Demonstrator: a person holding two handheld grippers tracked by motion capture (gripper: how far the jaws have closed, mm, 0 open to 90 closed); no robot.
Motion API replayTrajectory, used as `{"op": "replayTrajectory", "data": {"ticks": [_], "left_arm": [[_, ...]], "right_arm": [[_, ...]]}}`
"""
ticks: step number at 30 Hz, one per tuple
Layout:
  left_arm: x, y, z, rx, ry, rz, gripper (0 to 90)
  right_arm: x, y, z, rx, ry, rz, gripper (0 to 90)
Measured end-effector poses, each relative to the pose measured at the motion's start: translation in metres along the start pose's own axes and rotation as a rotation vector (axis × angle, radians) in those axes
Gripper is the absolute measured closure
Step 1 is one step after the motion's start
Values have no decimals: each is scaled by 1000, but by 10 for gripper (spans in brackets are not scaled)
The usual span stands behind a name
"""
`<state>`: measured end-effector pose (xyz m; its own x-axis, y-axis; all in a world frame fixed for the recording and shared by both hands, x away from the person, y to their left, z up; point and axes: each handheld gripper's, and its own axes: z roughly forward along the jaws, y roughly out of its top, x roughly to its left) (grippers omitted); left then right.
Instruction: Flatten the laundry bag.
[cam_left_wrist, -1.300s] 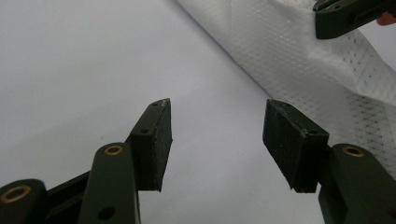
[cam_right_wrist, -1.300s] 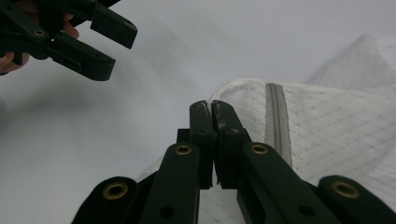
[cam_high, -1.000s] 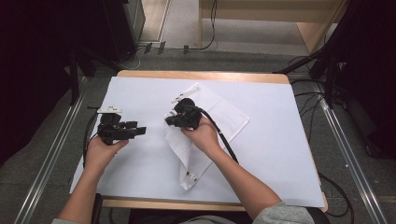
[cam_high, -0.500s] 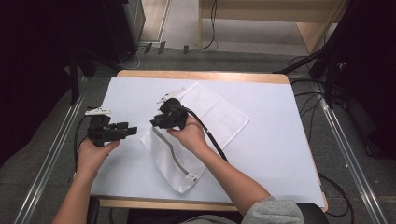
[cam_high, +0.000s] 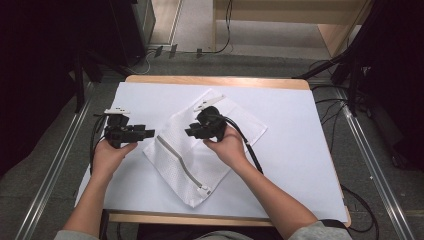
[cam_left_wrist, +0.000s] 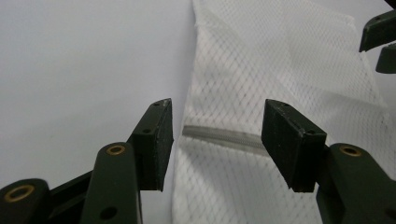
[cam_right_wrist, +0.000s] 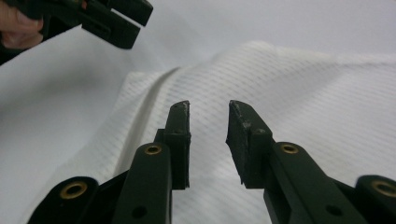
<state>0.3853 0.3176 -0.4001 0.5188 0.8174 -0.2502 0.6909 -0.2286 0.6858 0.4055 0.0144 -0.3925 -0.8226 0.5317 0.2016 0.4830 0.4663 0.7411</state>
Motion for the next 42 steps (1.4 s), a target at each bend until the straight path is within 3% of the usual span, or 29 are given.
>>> {"op": "replayTrajectory", "data": {"ticks": [4, 13, 22, 25, 31, 35, 39, 42], "left_arm": [[-4, 14, 14, 14, 1, 33, 437], [-3, 36, 40, 34, -17, 44, 432], [-6, 46, 67, 65, -38, 74, 431], [-5, 46, 74, 76, -36, 78, 435], [-3, 45, 89, 94, -34, 72, 438], [0, 40, 98, 125, -16, 106, 452], [6, 34, 103, 152, -6, 87, 486], [10, 32, 103, 131, -13, 67, 526]], "right_arm": [[-10, -18, -18, -2, -33, 16, 711], [-38, -58, -55, -13, -113, 91, 706], [-57, -96, -80, -18, -200, 143, 698], [-63, -104, -83, -16, -214, 181, 692], [-66, -113, -81, -18, -236, 201, 670], [-66, -120, -77, 1, -236, 218, 666], [-62, -123, -76, 12, -243, 202, 667], [-63, -125, -73, 23, -241, 214, 667]]}}
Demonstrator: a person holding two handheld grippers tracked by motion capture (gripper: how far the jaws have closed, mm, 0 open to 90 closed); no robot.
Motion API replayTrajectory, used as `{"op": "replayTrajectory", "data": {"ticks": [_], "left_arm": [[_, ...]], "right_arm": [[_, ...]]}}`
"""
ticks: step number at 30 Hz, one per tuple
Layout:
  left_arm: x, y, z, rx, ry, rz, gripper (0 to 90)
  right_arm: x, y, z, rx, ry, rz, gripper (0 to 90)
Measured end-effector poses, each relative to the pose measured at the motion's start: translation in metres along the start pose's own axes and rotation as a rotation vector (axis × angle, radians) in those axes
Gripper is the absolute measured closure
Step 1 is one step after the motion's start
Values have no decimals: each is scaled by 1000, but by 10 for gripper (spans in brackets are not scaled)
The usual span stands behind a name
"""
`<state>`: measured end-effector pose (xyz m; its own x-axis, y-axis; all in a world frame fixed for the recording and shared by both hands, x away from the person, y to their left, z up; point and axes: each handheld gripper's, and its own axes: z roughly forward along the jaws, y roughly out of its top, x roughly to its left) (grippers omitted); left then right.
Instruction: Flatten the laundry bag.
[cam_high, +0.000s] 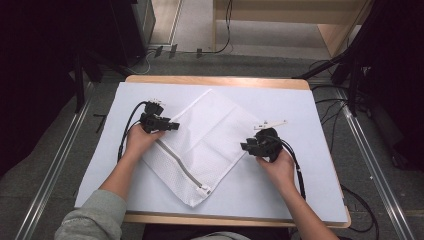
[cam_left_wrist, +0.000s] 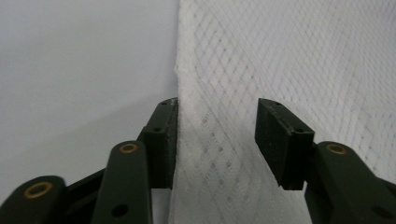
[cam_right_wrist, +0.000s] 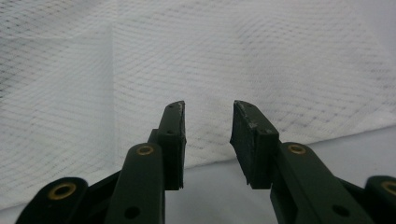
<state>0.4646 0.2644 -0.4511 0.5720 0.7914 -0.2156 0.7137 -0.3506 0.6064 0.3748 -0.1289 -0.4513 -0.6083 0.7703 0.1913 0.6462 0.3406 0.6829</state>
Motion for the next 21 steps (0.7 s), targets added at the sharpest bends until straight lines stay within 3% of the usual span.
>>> {"op": "replayTrajectory", "data": {"ticks": [5, 12, 18, 21], "left_arm": [[-3, -3, 0, -5, 60, 47, 666], [-3, -3, -1, 29, 29, 27, 878], [-4, -3, -2, 36, 24, 19, 882], [-4, -3, -2, 37, 23, 17, 881]], "right_arm": [[-1, -5, 8, 32, -4, 11, 669], [-3, -9, 12, 39, -19, 9, 674], [-1, -12, 15, 12, -20, -18, 670], [5, -16, 16, -2, -59, -73, 707]]}}
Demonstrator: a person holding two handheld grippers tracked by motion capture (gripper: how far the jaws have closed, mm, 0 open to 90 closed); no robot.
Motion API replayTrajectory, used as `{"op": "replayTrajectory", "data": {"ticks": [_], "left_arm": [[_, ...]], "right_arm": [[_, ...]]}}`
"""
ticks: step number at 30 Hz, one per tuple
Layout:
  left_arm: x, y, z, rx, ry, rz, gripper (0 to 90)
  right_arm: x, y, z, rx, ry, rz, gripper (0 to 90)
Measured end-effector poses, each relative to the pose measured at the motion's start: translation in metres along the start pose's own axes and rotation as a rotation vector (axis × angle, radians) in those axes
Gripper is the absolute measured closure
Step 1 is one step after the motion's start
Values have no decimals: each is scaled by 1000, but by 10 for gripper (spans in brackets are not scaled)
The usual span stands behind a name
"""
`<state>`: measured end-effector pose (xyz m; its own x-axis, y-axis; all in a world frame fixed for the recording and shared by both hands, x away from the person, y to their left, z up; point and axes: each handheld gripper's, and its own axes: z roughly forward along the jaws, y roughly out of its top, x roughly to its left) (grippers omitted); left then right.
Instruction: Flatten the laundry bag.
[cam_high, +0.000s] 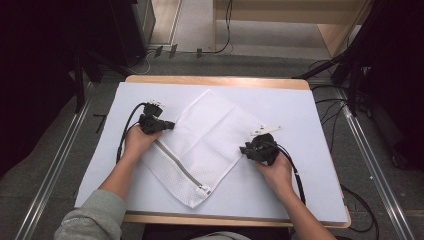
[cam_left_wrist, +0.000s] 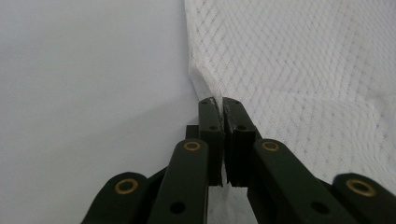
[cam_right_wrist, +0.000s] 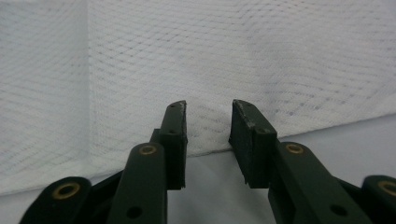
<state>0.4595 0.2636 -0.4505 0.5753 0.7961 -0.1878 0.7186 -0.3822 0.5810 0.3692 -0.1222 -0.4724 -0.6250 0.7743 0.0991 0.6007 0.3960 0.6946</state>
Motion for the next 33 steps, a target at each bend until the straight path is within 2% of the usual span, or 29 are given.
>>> {"op": "replayTrajectory", "data": {"ticks": [2, 4, 7, 11, 14, 18, 22, 24, 26, 33], "left_arm": [[0, 0, 0, 1, -2, -1, 880], [0, 0, 0, 3, -6, -6, 880], [0, -1, -1, 3, -9, -9, 880], [1, -1, -1, 1, -17, -13, 880], [2, -1, -2, -8, -29, -23, 882], [-1, -1, -4, -4, -36, -16, 882], [-5, -3, -8, -12, -52, -26, 883], [-7, -6, -10, -14, -68, -37, 884], [-10, -9, -12, -10, -68, -37, 887], [-23, -22, -23, -4, -67, -39, 888]], "right_arm": [[5, -1, 1, -5, -38, -29, 730], [8, -2, 1, -17, -68, -26, 786], [8, -5, 2, -39, -65, -7, 896], [6, -4, 2, -38, -49, 9, 900], [1, 0, 2, -12, -22, 36, 900], [-7, 4, -1, -15, -43, 45, 900], [-19, 9, -3, -32, -64, 68, 900], [-25, 10, -3, -25, -54, 87, 900], [-29, 10, -1, -22, -46, 102, 900], [-40, 17, 0, -60, -82, 121, 900]]}}
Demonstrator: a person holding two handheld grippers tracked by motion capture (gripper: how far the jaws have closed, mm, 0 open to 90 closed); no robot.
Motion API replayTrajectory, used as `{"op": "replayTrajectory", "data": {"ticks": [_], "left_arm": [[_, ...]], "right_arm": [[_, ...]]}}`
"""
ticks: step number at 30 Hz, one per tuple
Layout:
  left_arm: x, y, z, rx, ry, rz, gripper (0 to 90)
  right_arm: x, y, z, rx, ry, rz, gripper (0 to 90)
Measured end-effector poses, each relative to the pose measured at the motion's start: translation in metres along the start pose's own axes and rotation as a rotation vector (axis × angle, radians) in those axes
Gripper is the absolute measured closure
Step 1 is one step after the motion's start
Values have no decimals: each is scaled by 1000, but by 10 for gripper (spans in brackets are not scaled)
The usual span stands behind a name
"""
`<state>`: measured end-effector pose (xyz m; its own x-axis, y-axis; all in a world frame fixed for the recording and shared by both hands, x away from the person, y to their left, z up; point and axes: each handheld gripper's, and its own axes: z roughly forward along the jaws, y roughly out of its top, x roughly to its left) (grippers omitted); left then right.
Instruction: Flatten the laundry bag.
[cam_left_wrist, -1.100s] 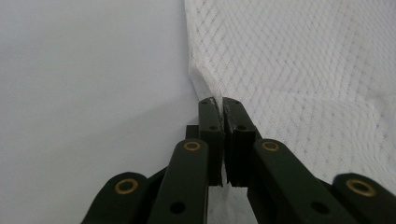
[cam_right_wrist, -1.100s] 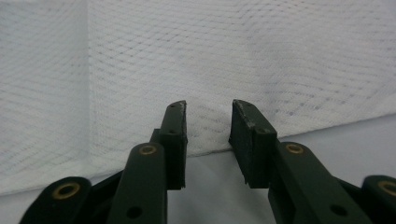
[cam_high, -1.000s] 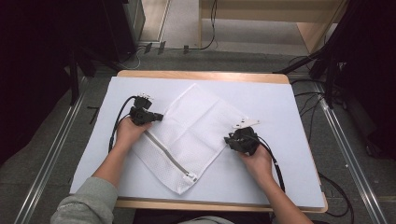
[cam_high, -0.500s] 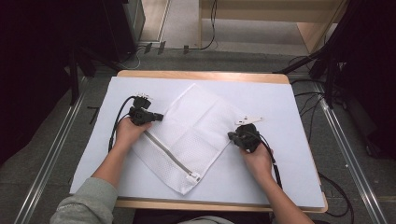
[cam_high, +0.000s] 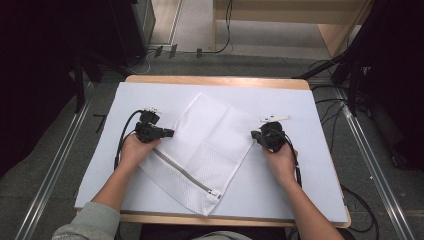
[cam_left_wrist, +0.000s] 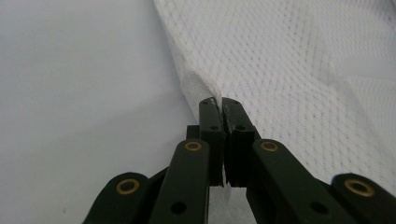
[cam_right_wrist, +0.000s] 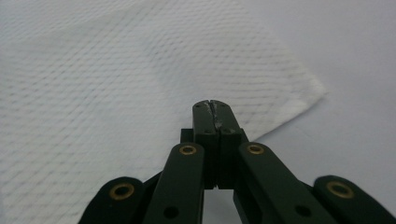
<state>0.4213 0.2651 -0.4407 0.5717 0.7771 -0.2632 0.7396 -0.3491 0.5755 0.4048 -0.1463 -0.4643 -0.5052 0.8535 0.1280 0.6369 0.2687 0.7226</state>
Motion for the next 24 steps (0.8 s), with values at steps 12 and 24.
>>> {"op": "replayTrajectory", "data": {"ticks": [12, 24], "left_arm": [[-4, -9, -3, 3, 4, -3, 883], [-1, -12, 0, 12, -4, -9, 884]], "right_arm": [[-15, 4, 13, -4, -70, 39, 674], [3, 4, 22, 13, -55, -2, 900]]}}
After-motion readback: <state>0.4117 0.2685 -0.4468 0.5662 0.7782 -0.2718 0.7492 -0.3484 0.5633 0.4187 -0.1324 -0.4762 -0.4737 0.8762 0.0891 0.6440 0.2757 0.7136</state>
